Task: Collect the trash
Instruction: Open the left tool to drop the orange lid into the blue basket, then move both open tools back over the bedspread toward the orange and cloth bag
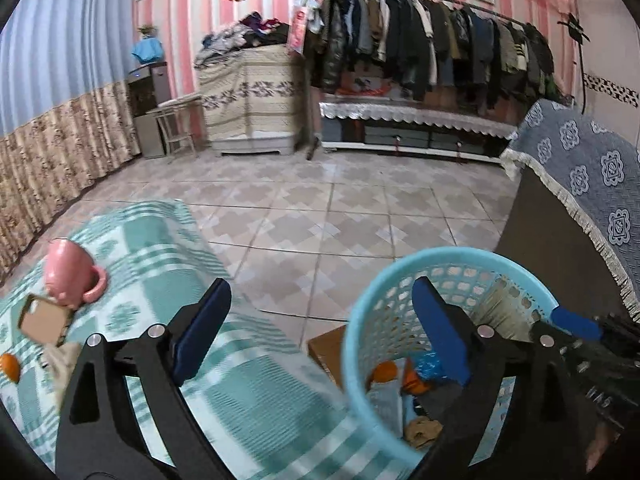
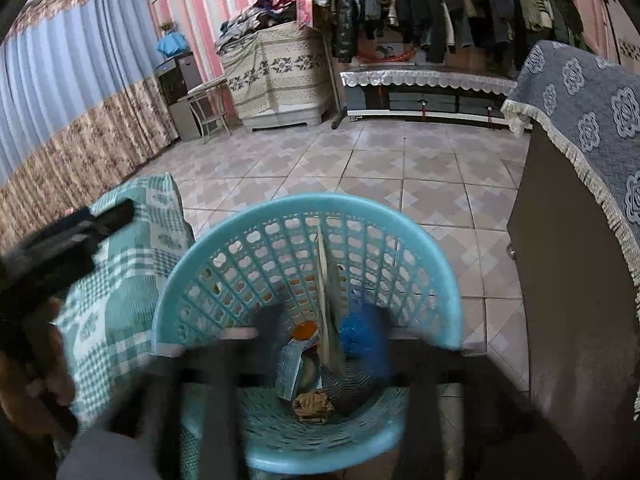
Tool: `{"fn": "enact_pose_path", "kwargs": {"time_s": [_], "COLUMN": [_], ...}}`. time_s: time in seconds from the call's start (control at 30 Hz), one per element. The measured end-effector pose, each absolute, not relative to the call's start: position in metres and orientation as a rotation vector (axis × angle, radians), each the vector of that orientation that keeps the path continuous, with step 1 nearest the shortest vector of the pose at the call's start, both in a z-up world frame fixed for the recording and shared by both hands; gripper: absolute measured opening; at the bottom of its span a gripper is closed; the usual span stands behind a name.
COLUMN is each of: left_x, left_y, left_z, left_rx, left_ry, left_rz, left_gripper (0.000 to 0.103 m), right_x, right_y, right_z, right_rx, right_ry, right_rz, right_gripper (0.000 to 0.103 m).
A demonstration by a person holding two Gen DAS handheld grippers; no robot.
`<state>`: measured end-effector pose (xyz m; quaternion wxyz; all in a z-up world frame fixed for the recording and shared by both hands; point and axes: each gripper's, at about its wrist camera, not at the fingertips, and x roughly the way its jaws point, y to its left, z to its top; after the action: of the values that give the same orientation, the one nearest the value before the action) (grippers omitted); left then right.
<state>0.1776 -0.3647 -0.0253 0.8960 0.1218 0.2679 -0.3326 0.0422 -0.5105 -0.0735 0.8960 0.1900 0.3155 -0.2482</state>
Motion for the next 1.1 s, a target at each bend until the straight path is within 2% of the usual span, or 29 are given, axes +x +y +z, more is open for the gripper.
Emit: {"fn": "enact_pose_path", "kwargs": {"time_s": [0.13,0.27,0.37,0.73,1.1], "left_x": [0.171,0.166,0.164,0.165,0.182], "left_y": [-0.335,-0.304,-0.277,-0.166,-0.043], "left_z": [-0.016,-0.008,-0.003,0.002,-0.016], "left_rx": [0.243,0.229,0.211,0.106,0.039], "left_ry": [0.523,0.509,0.507,0.521,0.561], "left_rz": [-0.650,-0.618,-0.589,-0.436,-0.250], "left_gripper": [0.093,0.094,0.095,0.097,0.097], "right_x": [0.043,0.038,0.035,0.068,0.111], "right_y": [-0.506,-0.501,-0.491,-0.411,-0.333], "right_z": [-0.073,-0.067,-0.059,-0.034,-0.037], "right_rx": [0.384,0.354,0.331,0.190,0.126], "right_ry": [0.642,0.618,0.594,0.562,0.605], "right_rz": [-0.525,-0.558,-0.565,-0.457,-0.293], "right_gripper": [0.066,0.084,0.088,0.093,0.093]}}
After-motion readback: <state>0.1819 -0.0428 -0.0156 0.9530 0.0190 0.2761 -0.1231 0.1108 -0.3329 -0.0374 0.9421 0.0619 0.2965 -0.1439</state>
